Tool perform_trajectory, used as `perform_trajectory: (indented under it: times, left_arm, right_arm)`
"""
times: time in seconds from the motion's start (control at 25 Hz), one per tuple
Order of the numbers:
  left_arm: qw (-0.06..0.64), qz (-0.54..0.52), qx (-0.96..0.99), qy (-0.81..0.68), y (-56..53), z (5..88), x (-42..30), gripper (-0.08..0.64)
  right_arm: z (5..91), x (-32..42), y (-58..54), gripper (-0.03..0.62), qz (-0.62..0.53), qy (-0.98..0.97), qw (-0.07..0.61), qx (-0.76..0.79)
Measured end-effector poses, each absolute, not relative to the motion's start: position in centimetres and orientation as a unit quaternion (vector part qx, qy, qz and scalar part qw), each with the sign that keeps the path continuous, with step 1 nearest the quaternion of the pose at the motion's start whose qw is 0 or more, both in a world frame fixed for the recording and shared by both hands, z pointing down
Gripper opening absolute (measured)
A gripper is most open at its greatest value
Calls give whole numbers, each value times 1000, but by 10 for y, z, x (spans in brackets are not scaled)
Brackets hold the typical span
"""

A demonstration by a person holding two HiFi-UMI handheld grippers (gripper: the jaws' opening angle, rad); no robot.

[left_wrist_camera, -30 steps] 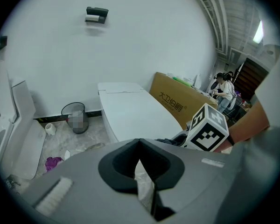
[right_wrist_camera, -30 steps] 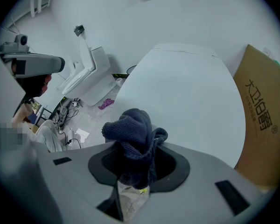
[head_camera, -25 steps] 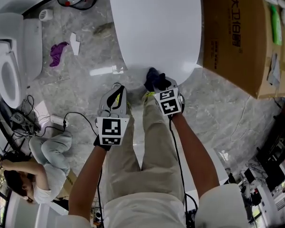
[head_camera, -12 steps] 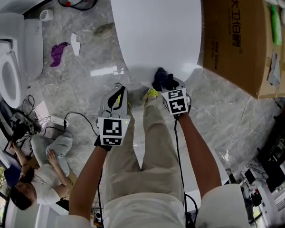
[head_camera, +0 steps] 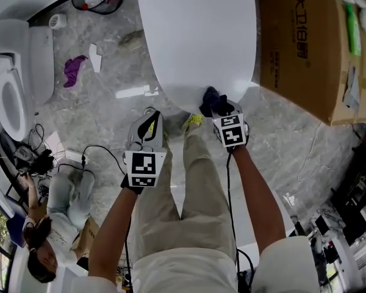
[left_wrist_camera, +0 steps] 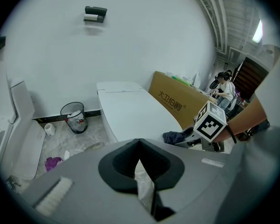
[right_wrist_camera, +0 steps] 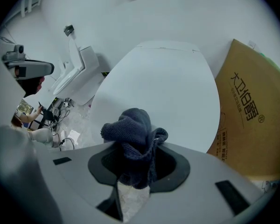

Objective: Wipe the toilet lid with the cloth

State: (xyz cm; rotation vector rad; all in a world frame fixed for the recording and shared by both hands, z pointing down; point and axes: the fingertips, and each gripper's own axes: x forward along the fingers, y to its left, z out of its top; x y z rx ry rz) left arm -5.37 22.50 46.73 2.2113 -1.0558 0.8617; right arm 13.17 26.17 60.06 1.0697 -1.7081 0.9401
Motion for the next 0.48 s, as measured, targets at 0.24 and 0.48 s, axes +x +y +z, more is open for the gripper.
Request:
perform_trajectory:
  times: [0.24, 0.48]
  left_arm:
    - [269, 320, 821, -389, 225, 469, -51, 0]
    - [268, 321, 821, -388, 226, 469, -52, 0]
  right_arm:
    - [601, 140, 263, 126, 380, -684, 445, 436]
    - [601, 153, 266, 126, 379, -679, 447, 442]
